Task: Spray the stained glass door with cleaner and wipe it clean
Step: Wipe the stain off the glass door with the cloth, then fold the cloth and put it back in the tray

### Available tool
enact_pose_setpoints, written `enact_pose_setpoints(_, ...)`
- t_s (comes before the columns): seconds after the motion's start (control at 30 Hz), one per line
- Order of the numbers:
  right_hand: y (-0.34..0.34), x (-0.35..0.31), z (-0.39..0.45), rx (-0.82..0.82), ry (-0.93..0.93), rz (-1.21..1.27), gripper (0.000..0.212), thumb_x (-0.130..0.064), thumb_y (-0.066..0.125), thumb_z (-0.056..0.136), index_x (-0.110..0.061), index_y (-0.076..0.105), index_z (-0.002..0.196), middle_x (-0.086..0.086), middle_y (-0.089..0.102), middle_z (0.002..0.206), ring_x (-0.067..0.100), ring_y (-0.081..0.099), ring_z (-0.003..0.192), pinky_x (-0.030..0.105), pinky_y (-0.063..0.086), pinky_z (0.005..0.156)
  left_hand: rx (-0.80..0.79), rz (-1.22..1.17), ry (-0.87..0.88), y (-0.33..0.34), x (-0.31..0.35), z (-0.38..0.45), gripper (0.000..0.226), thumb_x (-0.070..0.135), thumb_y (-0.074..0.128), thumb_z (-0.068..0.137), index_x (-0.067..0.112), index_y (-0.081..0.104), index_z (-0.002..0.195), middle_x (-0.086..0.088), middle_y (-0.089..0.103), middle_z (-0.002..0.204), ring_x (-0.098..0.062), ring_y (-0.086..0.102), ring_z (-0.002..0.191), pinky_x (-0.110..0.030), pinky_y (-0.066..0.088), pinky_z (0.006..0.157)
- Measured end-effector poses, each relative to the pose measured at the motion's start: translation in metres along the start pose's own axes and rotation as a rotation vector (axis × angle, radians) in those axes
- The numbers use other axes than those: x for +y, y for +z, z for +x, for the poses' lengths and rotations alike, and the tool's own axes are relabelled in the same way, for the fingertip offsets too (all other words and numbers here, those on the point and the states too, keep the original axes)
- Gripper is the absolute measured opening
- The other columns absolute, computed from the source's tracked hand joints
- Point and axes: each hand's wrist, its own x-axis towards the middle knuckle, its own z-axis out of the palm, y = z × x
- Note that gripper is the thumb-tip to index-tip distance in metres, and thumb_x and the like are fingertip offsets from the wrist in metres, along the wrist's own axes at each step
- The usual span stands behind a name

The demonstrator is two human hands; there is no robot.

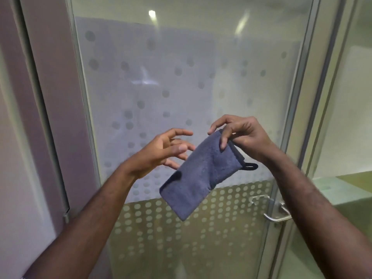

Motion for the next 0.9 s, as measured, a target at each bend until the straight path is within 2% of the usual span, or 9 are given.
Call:
enact_pose_setpoints(0.13,0.008,-0.012,0.005,-0.143,0.045,-0.156,0.023,0.019,0.058,0.081,0.001,0.071,0.078,0.019,0.064,0.101,0.024,0.064,0.09,0.029,0.05,0.076,-0.123,0.072,-0.022,0.036,0.002,0.019,0.068,0.019,0.088,0.074,0.021,0.056,0.135,-0.007,0.075,0.121,-0.026,0.07,0.116,-0.044,0.055,0.103)
enact_pose_setpoints(0.23,0.007,-0.018,0.001,-0.156,0.166,-0.185,0.019,0.015,0.063,0.086,-0.002,0.059,0.094,0.003,0.061,0.096,0.023,0.061,0.072,0.024,0.047,0.067,-0.146,0.157,0.001,0.056,0.0,0.028,0.045,0.0,0.085,0.077,0.012,0.068,0.117,0.0,0.078,0.107,-0.013,0.073,0.106,-0.03,0.057,0.097)
enact_pose_setpoints(0.37,-0.002,-0.023,-0.016,-0.138,0.28,-0.245,0.019,0.011,0.068,0.085,0.0,0.056,0.095,0.005,0.061,0.093,0.014,0.061,0.068,0.017,0.046,0.063,-0.16,0.144,0.009,0.08,-0.012,0.041,0.023,0.005,0.088,0.074,0.006,0.078,0.095,-0.014,0.08,0.099,-0.016,0.072,0.092,-0.042,0.056,0.094)
enact_pose_setpoints(0.43,-0.013,-0.022,-0.032,-0.09,0.322,-0.213,0.017,0.008,0.07,0.086,0.0,0.059,0.096,0.009,0.065,0.095,0.017,0.064,0.07,0.022,0.048,0.063,-0.146,0.107,0.016,0.096,-0.015,0.048,0.024,0.01,0.089,0.074,0.006,0.079,0.095,-0.018,0.079,0.1,-0.019,0.072,0.092,-0.046,0.057,0.093)
enact_pose_setpoints(0.53,-0.038,-0.016,-0.062,0.076,0.38,-0.148,0.011,0.001,0.072,0.09,0.001,0.065,0.098,0.009,0.07,0.093,0.029,0.068,0.076,0.035,0.055,0.063,-0.167,0.073,0.016,0.121,-0.018,0.063,0.024,0.015,0.089,0.076,0.006,0.079,0.096,-0.012,0.079,0.095,-0.015,0.072,0.087,-0.036,0.055,0.083)
enact_pose_setpoints(0.63,-0.069,-0.004,-0.097,0.33,0.432,-0.016,0.009,-0.006,0.067,0.095,0.002,0.066,0.098,0.015,0.073,0.088,0.029,0.07,0.074,0.034,0.057,0.062,-0.243,0.041,0.009,0.149,-0.017,0.08,0.027,0.014,0.087,0.078,0.008,0.078,0.102,-0.008,0.08,0.099,-0.015,0.074,0.091,-0.032,0.057,0.083)
enact_pose_setpoints(0.77,-0.106,0.031,-0.151,0.551,0.662,0.267,0.039,-0.04,0.05,0.103,-0.008,0.073,0.099,0.014,0.076,0.092,0.03,0.067,0.083,0.035,0.057,0.072,-0.285,-0.056,0.036,0.193,-0.006,0.107,0.032,0.002,0.084,0.077,0.013,0.076,0.105,0.003,0.079,0.092,-0.005,0.072,0.086,-0.017,0.054,0.068)
enact_pose_setpoints(0.83,-0.118,0.05,-0.184,0.562,0.823,0.448,0.06,-0.063,0.046,0.097,-0.013,0.076,0.104,0.022,0.07,0.11,0.035,0.054,0.104,0.042,0.046,0.086,-0.252,-0.101,0.032,0.218,-0.004,0.125,0.035,0.014,0.083,0.073,0.015,0.075,0.106,-0.001,0.078,0.092,-0.009,0.07,0.085,-0.024,0.055,0.067)
enact_pose_setpoints(0.9,-0.126,0.064,-0.218,0.63,0.903,0.603,0.082,-0.078,0.045,0.089,-0.006,0.07,0.121,0.032,0.054,0.134,0.039,0.047,0.121,0.044,0.042,0.099,-0.193,-0.168,0.008,0.244,-0.003,0.146,0.038,0.021,0.08,0.07,0.011,0.073,0.106,-0.003,0.073,0.089,-0.013,0.067,0.083,-0.027,0.053,0.065)
